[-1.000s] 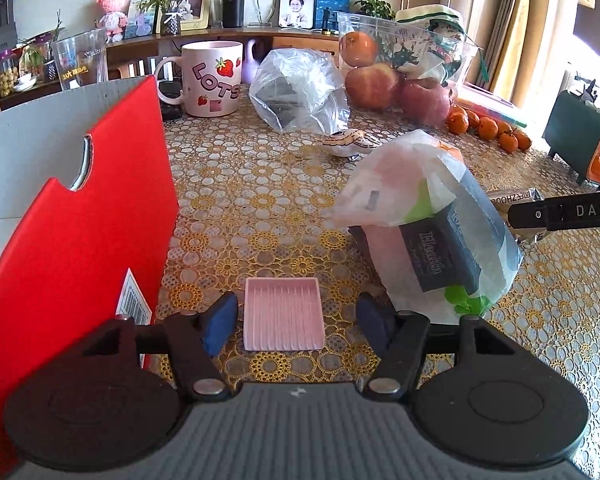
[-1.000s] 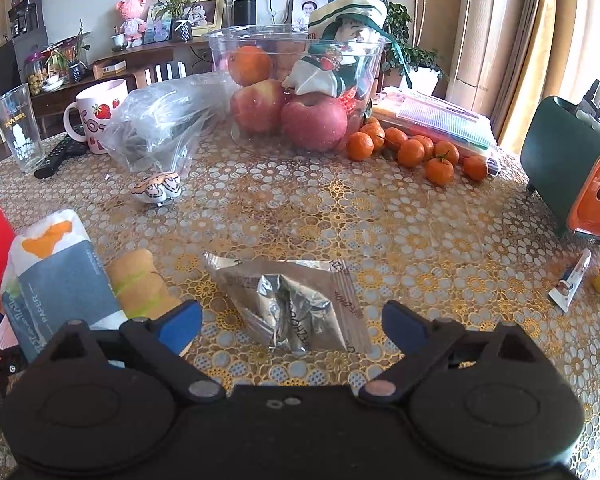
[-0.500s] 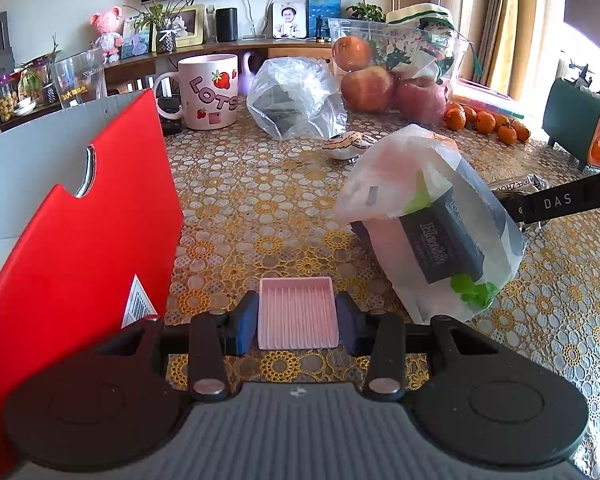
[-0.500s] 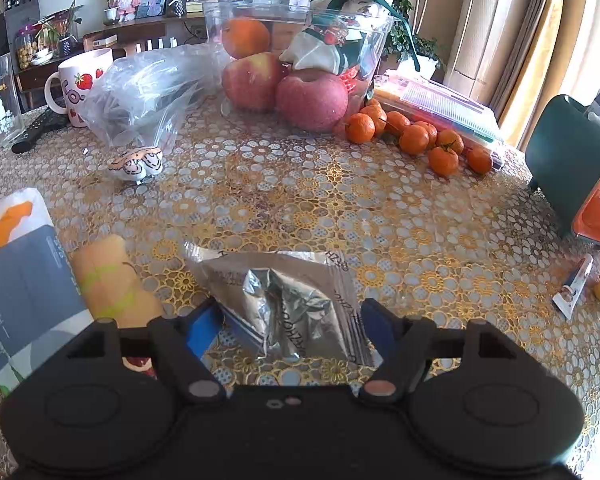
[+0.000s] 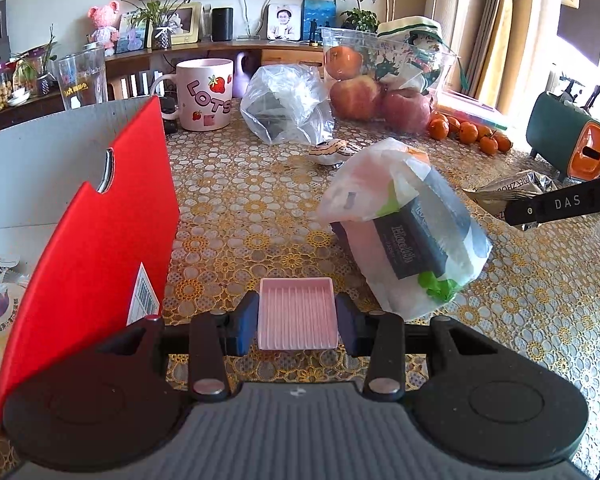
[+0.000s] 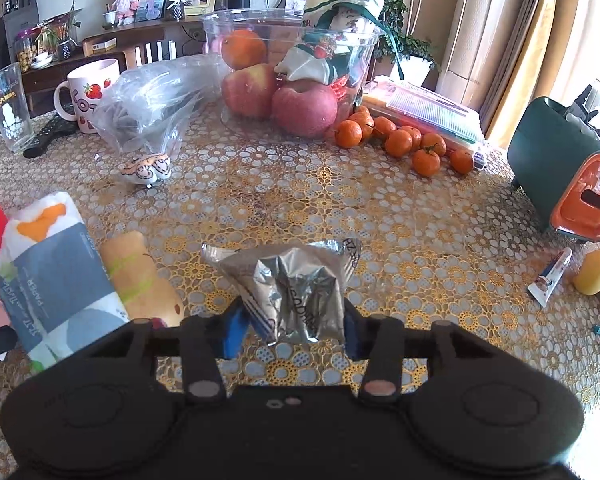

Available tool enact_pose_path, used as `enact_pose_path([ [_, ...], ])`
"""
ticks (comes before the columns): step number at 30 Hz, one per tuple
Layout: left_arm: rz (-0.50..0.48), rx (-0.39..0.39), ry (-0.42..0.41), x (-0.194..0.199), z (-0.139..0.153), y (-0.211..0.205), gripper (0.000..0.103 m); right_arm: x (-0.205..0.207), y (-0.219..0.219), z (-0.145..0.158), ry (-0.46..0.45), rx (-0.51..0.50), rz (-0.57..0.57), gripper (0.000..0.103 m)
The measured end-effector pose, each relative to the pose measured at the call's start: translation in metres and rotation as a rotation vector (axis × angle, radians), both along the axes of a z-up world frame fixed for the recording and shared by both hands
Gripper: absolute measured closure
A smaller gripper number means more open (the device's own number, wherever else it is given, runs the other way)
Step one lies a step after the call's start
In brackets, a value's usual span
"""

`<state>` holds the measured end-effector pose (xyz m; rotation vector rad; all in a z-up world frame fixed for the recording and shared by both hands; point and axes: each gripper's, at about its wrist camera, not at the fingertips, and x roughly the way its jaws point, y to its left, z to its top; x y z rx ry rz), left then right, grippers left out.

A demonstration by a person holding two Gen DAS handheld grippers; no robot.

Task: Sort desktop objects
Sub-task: 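Lift the pink tray and foil bag and carry both over the red box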

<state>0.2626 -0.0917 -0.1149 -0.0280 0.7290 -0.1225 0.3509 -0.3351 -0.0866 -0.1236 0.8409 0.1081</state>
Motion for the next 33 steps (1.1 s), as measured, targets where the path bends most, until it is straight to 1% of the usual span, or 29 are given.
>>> enact_pose_path([
  [5, -0.009, -0.026, 0.005, -0.014, 0.012, 0.003, 0.063, -0.021, 0.005, 0.02, -0.006, 0.014, 0.03, 0.057],
  [12, -0.014, -0.051, -0.009, -0.036, 0.034, 0.007, 0.063, -0.057, 0.017, 0.042, -0.018, 0.031, 0.071, 0.057],
  [20, -0.031, -0.092, -0.064, -0.068, 0.07, 0.013, 0.063, -0.101, 0.035, 0.076, -0.041, 0.059, 0.15, 0.057],
  [28, -0.042, -0.119, -0.065, -0.095, 0.103, 0.037, 0.063, -0.133, 0.062, 0.106, -0.053, 0.086, 0.212, 0.057],
  [33, -0.05, -0.106, -0.084, -0.112, 0.121, 0.057, 0.063, -0.148, 0.085, 0.121, -0.054, 0.102, 0.263, 0.057],
])
